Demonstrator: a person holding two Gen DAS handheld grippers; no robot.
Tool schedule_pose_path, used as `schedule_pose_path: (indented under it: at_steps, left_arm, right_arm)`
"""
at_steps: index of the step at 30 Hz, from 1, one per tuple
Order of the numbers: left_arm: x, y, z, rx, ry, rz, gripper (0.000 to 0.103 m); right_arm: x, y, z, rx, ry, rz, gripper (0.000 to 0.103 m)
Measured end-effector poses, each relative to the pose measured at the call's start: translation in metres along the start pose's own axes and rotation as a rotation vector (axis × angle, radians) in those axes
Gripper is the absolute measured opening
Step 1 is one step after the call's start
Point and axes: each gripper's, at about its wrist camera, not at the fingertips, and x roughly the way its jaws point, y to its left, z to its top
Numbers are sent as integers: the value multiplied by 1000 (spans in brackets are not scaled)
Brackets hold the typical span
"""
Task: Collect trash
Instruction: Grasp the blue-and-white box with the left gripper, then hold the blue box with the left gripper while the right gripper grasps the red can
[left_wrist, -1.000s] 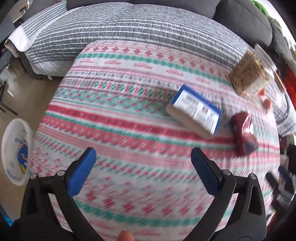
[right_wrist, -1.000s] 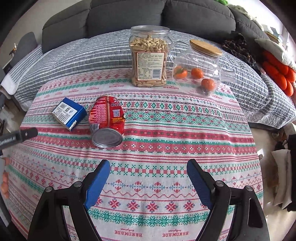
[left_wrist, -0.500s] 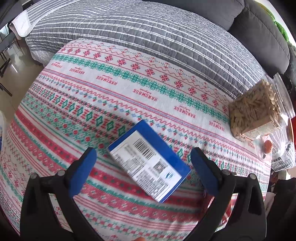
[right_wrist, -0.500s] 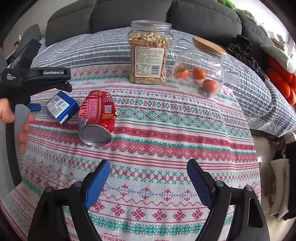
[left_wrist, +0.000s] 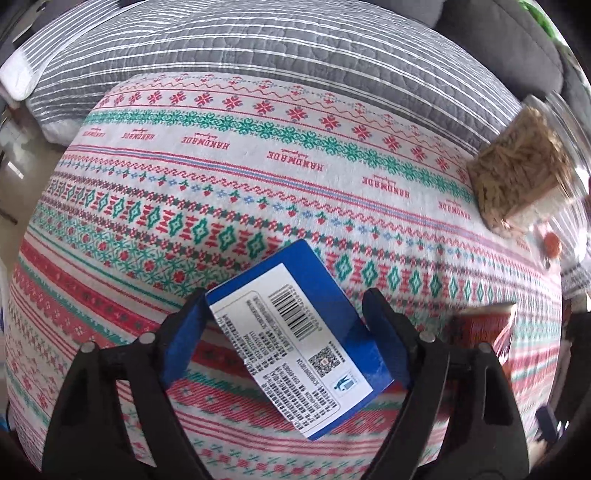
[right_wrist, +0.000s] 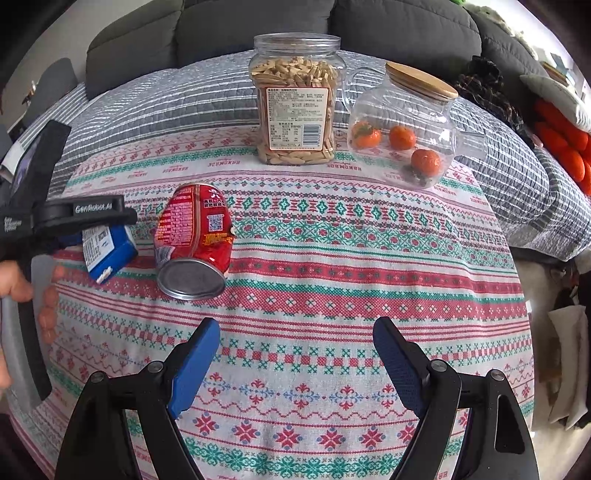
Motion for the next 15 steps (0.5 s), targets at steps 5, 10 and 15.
schedule_pose_path:
  at_steps: [5, 10, 15]
  left_arm:
    - [-10, 24, -14, 71, 4, -51, 77]
    - [-21, 56, -34, 141, -3, -75, 76]
    - [-38, 94, -55, 153, 1, -104, 76]
  right_arm:
    - [2, 15, 12, 13, -3, 54, 86]
    - [7, 37, 23, -3, 4, 80, 86]
    - [22, 57, 36, -6, 31, 88, 86]
